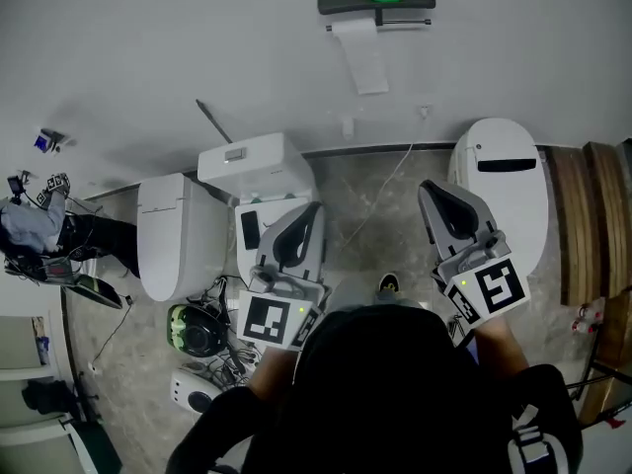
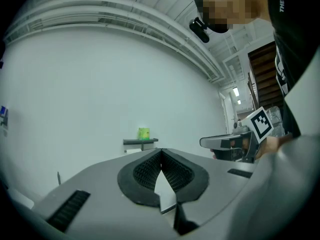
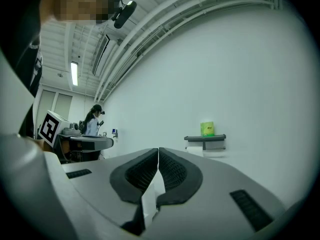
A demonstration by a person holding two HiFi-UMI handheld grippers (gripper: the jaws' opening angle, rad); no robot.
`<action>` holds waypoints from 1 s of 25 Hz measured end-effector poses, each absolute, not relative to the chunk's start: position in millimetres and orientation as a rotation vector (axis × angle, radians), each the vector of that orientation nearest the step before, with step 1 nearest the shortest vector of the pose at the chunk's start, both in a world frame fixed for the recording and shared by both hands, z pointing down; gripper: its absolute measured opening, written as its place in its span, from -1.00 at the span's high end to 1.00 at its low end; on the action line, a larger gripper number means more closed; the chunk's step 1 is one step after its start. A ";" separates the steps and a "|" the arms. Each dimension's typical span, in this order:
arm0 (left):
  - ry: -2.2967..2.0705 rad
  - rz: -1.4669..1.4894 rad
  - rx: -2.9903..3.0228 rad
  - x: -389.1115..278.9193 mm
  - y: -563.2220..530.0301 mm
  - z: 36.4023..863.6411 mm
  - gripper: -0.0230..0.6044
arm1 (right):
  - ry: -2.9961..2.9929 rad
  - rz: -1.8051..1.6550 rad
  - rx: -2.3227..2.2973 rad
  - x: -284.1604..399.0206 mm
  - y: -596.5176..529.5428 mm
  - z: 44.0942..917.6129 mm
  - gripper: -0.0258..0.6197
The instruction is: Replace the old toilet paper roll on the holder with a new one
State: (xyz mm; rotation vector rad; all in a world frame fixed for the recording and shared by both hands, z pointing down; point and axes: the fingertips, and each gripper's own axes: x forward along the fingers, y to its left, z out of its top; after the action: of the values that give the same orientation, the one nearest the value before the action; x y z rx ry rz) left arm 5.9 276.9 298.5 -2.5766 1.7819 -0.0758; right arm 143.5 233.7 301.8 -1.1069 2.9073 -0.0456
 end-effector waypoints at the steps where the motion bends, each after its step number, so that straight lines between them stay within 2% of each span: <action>1: 1.787 -0.077 -2.575 6.2 272.8 299.0 0.85 | 2.907 -0.048 -1.106 144.4 229.4 302.2 0.87; 15: 1.750 -0.040 -2.613 1.8 213.8 310.3 0.85 | 2.939 -0.030 -1.075 122.5 182.0 310.9 0.87; 25: 1.768 -0.059 -2.651 -38.2 128.6 325.0 0.85 | 2.995 -0.046 -1.077 80.7 97.3 327.2 0.87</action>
State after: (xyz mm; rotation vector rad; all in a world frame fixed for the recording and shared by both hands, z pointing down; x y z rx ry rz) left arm -38.2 128.6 325.0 -2.6514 1.7682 -0.0587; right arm 80.7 97.3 327.2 -1.0770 2.9947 -0.0458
